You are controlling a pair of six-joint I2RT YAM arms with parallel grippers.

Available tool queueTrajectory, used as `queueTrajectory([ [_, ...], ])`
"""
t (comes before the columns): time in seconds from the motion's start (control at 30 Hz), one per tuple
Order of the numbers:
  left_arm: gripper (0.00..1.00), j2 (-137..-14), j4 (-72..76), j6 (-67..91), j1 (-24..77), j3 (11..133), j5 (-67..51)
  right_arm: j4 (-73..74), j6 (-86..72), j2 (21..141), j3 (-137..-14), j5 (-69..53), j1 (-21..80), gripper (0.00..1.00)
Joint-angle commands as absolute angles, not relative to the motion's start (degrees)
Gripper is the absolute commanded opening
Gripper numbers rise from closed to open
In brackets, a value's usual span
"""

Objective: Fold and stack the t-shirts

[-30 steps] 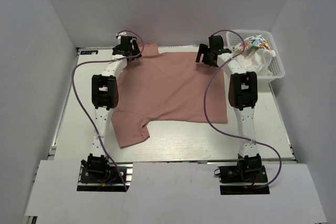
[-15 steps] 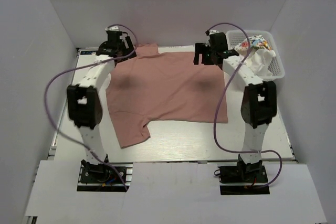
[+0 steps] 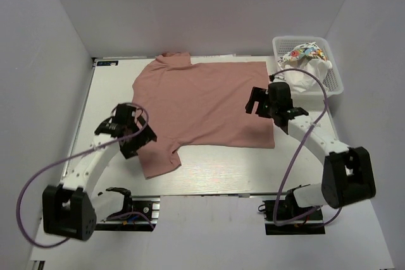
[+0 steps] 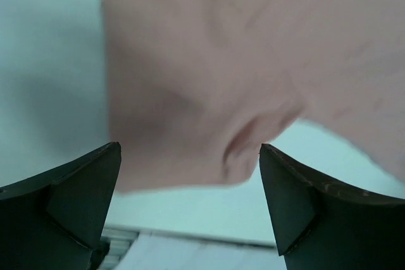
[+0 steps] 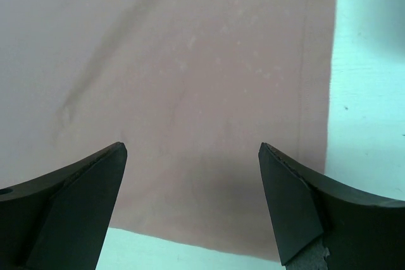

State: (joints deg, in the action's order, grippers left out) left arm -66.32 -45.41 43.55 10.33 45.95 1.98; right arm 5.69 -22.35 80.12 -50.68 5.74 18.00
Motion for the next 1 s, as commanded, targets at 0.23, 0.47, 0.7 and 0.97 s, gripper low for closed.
queueTrajectory([
  [0.23, 1.00, -55.81, -54.06, 52.56, 10.55, 32.26, -7.02, 2.90, -25.05, 71.46, -48.60, 13.89, 17.49, 0.90],
  [0.47, 0.98, -60.72, -50.02, 54.49, 10.55, 29.36, -5.98, 2.02, -25.05, 71.28, -47.64, 13.27, 17.31, 0.90],
  [0.7, 0.85, -68.37, -46.59, 54.49, 10.55, 28.21, -2.03, 3.95, -26.10, 70.49, -47.46, 13.88, 17.22, 0.90],
  [0.97, 0.48, -72.07, -45.70, 54.49, 10.55, 29.00, -0.09, 5.97, -26.72, 67.60, -46.32, 14.41, 17.05, 0.90],
])
